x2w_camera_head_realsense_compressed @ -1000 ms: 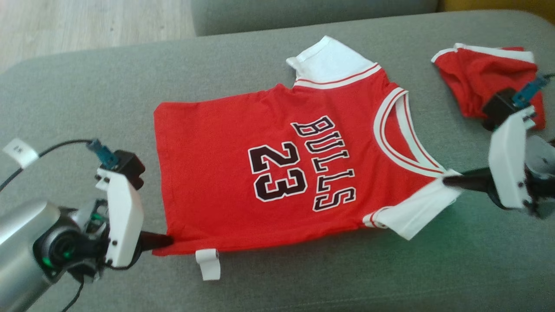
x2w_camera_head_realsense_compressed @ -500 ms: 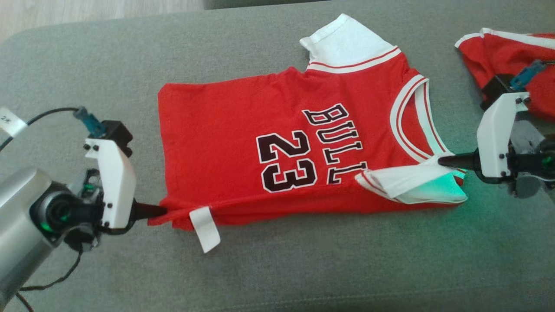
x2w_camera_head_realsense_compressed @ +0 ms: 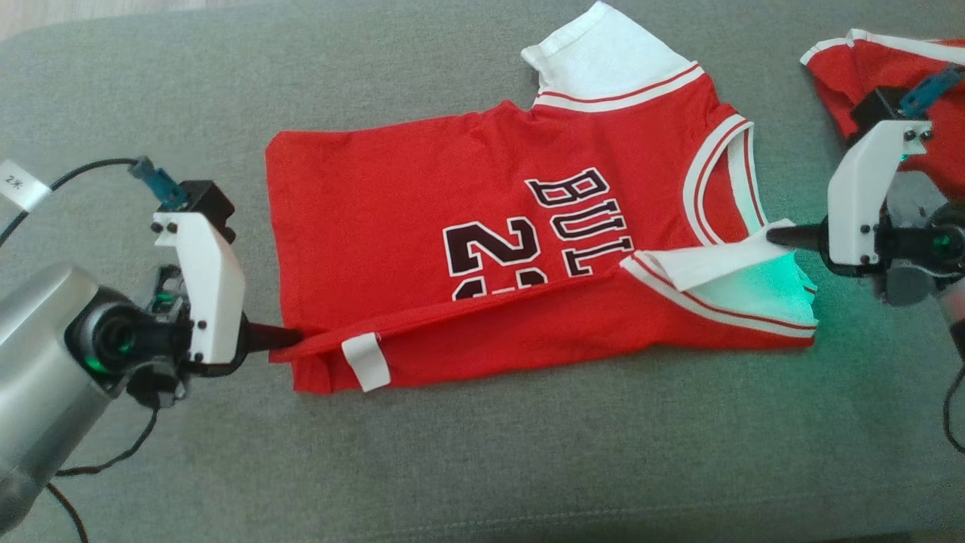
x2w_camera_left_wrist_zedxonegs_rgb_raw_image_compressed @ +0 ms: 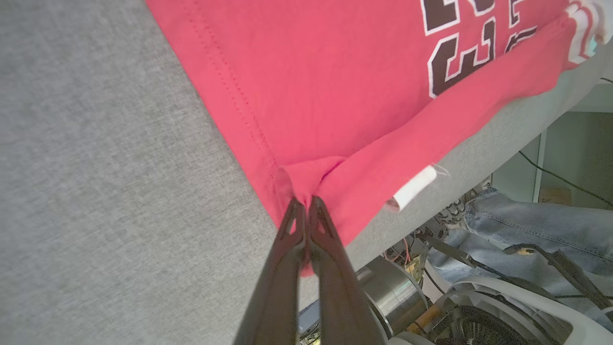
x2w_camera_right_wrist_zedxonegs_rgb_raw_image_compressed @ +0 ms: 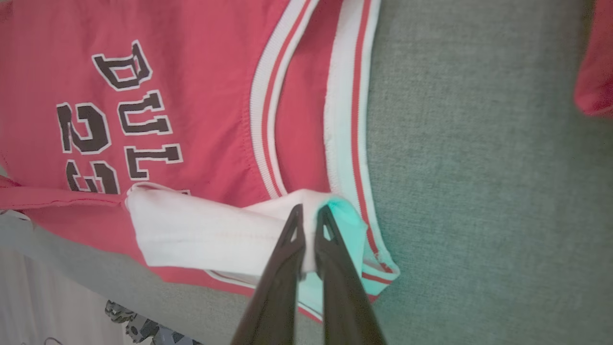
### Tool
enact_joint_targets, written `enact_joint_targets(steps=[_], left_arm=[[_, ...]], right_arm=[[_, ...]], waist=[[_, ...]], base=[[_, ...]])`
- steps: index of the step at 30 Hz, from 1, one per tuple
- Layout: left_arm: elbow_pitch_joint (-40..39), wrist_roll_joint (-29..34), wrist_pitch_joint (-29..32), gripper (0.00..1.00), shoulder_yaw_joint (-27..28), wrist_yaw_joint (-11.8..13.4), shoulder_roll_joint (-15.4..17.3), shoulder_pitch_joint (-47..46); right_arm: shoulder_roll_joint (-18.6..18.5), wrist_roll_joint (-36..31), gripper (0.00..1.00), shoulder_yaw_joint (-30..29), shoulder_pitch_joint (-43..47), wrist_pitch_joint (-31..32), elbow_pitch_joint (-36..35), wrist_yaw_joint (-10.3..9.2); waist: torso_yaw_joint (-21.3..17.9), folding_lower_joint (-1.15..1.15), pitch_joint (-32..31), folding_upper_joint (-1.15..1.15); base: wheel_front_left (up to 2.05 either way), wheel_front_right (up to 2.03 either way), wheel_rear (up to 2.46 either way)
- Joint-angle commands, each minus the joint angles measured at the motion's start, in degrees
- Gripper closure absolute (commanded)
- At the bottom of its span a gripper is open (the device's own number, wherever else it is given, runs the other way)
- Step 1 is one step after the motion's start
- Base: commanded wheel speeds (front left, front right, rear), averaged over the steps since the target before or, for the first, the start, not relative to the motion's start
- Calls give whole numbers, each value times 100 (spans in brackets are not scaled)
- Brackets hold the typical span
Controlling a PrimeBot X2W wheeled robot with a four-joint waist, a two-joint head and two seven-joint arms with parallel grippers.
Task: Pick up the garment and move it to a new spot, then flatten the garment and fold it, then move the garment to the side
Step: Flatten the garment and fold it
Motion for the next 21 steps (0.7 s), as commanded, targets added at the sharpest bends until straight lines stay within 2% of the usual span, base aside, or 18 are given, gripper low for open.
enact_joint_targets(steps=[1,3,4,5,6,10,13,15,18,21], left_arm=[[-3,1,-29,100,336,-18,167,-387],[73,21,-63,100,350,-27,119,-432],[114,45,-107,63,359,-28,99,-449],[158,60,-135,12,360,-31,77,-456],[199,64,-159,0,363,-45,58,-455],[284,127,-351,0,404,-106,51,-440],[319,390,-902,0,499,-188,94,-439],[301,617,-1487,0,617,-243,117,-415],[273,1107,-2608,0,790,-164,145,-304],[43,1609,-3976,0,969,144,158,92]], right_arm=[[29,-196,100,-131,-257,-101,-104,-5],[139,-346,100,-230,-304,-293,-90,-5],[195,-418,73,-284,-320,-446,-91,-5],[246,-481,37,-325,-326,-611,-93,-5],[295,-532,0,-343,-316,-767,-104,-5],[376,-676,0,-385,-229,-1231,-119,-5],[382,-839,0,-392,-107,-1870,-200,-5],[394,-895,0,-444,11,-2410,-290,-5],[408,-1027,0,-474,245,-3256,-487,-5],[485,-1234,0,-623,660,-4476,-855,-5]], waist=[[-18,-1,32,0],[-30,-1,46,0],[-36,-1,45,0],[-41,-1,32,0],[-44,-1,6,0],[-52,-1,-125,0],[-62,-1,-305,0],[-68,-1,-442,0],[-82,-1,-663,0],[-94,-1,-943,0]], base=[[0,0,0],[0,0,0],[0,0,0],[0,0,0],[0,0,0],[0,0,0],[0,0,0],[0,0,0],[0,0,0],[0,0,0]])
